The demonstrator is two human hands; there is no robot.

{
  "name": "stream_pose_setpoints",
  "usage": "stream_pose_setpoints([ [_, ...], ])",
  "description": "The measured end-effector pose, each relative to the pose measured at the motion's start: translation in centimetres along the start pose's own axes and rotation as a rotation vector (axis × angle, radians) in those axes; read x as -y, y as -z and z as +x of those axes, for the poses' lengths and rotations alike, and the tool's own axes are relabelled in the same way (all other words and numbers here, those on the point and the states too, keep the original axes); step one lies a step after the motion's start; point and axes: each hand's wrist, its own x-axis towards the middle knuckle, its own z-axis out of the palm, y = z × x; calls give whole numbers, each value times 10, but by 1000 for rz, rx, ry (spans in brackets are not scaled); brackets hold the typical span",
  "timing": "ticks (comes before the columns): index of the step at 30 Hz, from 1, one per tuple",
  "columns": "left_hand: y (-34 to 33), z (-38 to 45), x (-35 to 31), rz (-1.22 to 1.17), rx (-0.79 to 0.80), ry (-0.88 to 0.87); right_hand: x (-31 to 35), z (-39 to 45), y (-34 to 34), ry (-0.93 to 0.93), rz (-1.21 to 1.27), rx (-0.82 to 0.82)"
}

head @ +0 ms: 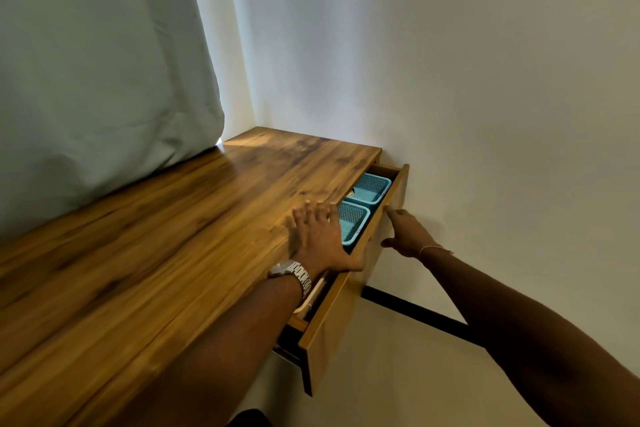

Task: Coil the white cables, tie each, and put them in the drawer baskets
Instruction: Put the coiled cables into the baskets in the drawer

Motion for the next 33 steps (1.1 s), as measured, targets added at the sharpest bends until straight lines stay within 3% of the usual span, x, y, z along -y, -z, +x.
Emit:
stream_pose_setpoints([
  [4, 5, -3, 14, -55, 153, 271, 17, 22, 9, 158, -154, 6],
  [11, 3, 4, 26, -42, 129, 279, 64, 66, 20, 525, -424, 86],
  [14, 2, 6, 31, -22, 112, 267, 69, 77, 19, 531, -404, 142],
  [23, -8, 3, 52, 4, -109, 180, 70, 78, -14, 480, -160, -58],
  [29, -19, -1, 67, -144, 105, 262, 83, 83, -22, 600, -243, 11],
  [33, -22, 1, 68, -115, 128, 267, 86, 82, -34, 618, -235, 9],
])
